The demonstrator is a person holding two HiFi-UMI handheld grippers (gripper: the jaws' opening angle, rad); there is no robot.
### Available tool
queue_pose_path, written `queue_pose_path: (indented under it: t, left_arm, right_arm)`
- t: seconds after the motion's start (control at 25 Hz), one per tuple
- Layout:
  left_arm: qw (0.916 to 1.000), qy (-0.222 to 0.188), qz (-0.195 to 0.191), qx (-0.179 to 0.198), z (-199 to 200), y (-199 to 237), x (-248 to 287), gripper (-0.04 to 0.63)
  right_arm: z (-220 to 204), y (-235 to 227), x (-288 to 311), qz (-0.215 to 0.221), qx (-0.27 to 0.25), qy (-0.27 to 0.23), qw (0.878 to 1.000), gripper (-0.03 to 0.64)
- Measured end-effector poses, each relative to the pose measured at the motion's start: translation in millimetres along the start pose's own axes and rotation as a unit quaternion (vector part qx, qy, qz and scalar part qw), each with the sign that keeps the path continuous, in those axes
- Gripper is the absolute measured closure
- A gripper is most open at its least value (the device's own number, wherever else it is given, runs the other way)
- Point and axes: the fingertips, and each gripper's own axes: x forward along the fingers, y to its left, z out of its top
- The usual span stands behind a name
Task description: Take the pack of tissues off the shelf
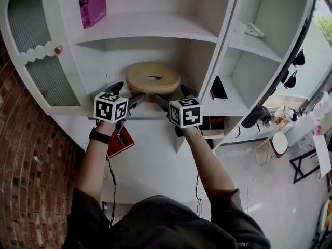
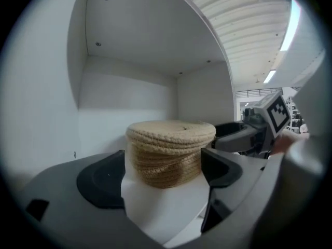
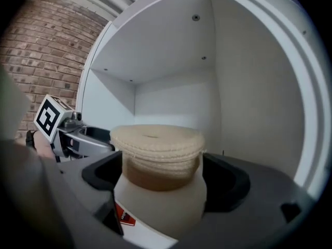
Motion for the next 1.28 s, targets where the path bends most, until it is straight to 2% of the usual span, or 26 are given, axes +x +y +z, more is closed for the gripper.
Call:
queue_pose_path:
  t: [0.16, 0.32, 0.6, 0.92, 1.28]
  left_arm:
    - [0.9997, 0.017, -0.016, 0.004, -1.9, 3.3, 11.8, 0.135]
    - [0.9981, 0.045, -0.03, 0.03, -8.6, 1.8, 24.0, 0.13]
    - [0.9958, 0.065, -0.023, 0.061, -11.7, -0.1, 36.0, 0.117]
    - [0.9979, 0.041, -0.006, 0.049, -7.8, 0.1, 30.0, 0.12]
    - [0.9984, 0.008, 0.017, 0.054, -4.0, -24.1, -12.5, 0.126]
  right_arm:
    - [-1.8, -2.5, 14.9, 0.007, -0.003, 0.035, 0.999, 0.135]
    - [-2.5, -5.1, 26.4, 0.012, -0.008, 0.057, 0.998, 0.13]
    - [-3.3, -4.4, 39.6, 0.026, -0.01, 0.05, 0.998, 0.13]
    - [-2.4, 1.8, 34.1, 0.026, -0.022, 0.032, 0.999, 0.132]
    - [4.7, 29.3, -9.5, 0.027, -0.04, -0.008, 0.999, 0.135]
